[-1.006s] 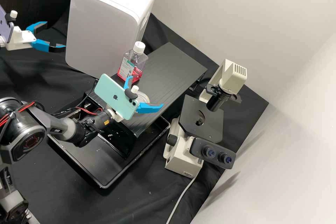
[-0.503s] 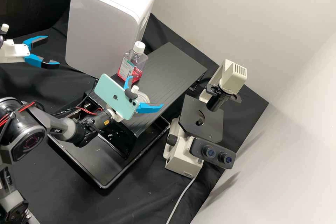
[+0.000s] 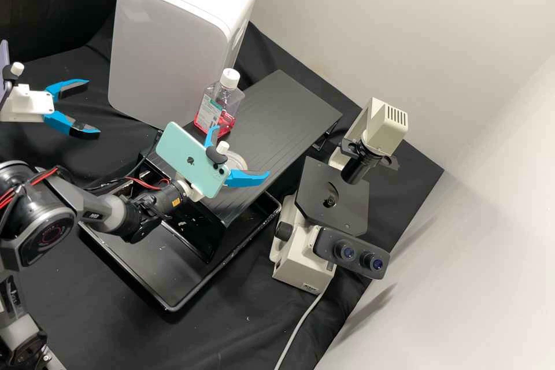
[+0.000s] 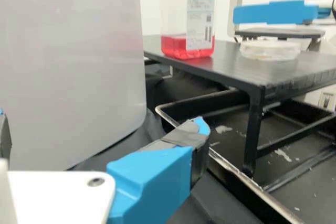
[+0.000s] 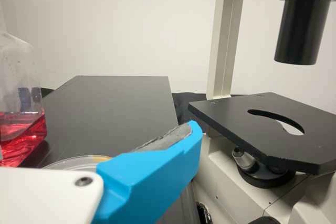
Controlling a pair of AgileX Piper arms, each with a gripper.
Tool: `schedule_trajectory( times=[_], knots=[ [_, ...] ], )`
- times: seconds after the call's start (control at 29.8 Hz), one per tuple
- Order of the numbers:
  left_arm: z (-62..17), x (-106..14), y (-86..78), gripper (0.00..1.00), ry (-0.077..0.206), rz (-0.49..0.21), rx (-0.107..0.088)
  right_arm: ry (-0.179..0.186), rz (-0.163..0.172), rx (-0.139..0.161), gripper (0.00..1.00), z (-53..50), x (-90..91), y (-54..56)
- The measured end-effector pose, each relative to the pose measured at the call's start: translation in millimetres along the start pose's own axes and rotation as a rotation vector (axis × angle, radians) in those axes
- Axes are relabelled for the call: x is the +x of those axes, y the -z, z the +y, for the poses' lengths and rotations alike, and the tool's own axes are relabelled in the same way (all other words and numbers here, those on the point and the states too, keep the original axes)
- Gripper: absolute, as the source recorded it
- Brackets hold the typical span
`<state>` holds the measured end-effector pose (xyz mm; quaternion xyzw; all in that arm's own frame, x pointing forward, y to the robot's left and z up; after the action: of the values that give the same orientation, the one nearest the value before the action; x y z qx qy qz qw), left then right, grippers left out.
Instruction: Remove the lid from the petri dish
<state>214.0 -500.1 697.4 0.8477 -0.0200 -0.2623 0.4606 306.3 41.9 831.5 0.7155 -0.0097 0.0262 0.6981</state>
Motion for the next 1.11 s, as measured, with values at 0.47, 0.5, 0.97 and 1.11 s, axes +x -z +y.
schedule_trajectory(
  times=[0.47, 0.5, 0.97, 1.11],
  knots=[
    [-19.1, 10.6, -15.7, 1.00, 0.071, -0.061, 0.044, 0.000, 0.000, 0.000, 1.00, 0.0, 0.0, 0.0],
    [-20.8, 11.1, -17.1, 1.00, 0.077, -0.066, 0.045, 0.000, 0.000, 0.000, 1.00, 0.0, 0.0, 0.0],
    [-39.7, 16.7, -32.8, 1.00, 0.144, -0.128, 0.054, 0.000, 0.000, 0.000, 1.00, 0.0, 0.0, 0.0],
    [-40.6, 15.8, -35.1, 1.00, 0.153, -0.155, 0.043, 0.000, 0.000, 0.000, 1.00, 0.0, 0.0, 0.0]
  ],
)
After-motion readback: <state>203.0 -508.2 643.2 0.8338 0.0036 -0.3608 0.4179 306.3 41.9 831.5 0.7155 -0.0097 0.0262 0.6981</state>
